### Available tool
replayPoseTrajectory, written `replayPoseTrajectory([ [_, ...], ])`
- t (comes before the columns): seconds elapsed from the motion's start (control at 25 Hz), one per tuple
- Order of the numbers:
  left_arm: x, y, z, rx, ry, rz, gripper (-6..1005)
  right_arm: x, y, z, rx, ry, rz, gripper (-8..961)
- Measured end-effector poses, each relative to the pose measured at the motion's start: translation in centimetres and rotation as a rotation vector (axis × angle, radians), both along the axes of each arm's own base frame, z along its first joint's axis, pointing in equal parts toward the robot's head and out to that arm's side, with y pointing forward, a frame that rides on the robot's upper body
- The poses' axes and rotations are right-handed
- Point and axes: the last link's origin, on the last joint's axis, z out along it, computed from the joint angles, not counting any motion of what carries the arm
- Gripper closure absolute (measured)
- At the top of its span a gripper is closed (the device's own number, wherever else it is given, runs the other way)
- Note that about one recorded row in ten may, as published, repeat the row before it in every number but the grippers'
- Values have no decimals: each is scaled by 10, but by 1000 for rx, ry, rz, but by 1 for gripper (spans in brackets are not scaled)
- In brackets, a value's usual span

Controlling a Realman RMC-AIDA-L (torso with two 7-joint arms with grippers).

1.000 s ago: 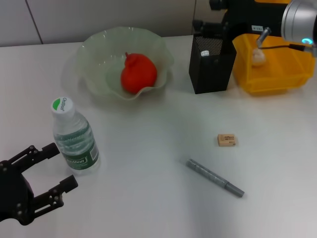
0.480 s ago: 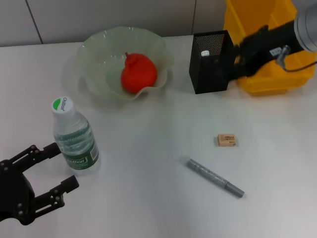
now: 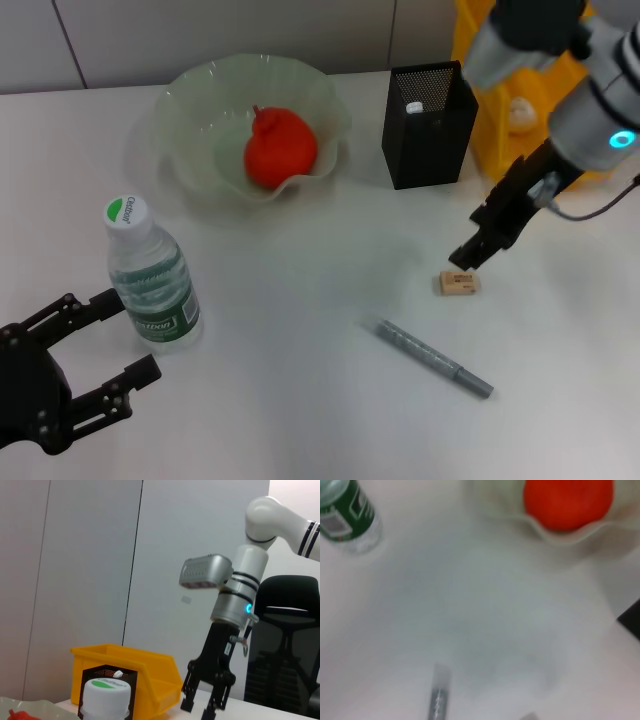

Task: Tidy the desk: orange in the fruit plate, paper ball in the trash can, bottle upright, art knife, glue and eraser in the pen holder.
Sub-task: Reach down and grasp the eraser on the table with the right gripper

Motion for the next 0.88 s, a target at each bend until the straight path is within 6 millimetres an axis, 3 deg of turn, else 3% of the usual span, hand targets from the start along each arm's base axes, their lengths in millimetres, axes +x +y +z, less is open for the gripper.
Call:
replayPoseTrajectory([
  [0.32, -1, 0, 0, 2, 3, 6, 213, 12, 3, -28, -51, -50, -2, 299],
  [0.88, -2, 1, 0, 7, 8, 13, 213, 20, 8, -46, -57, -93, 17, 328],
])
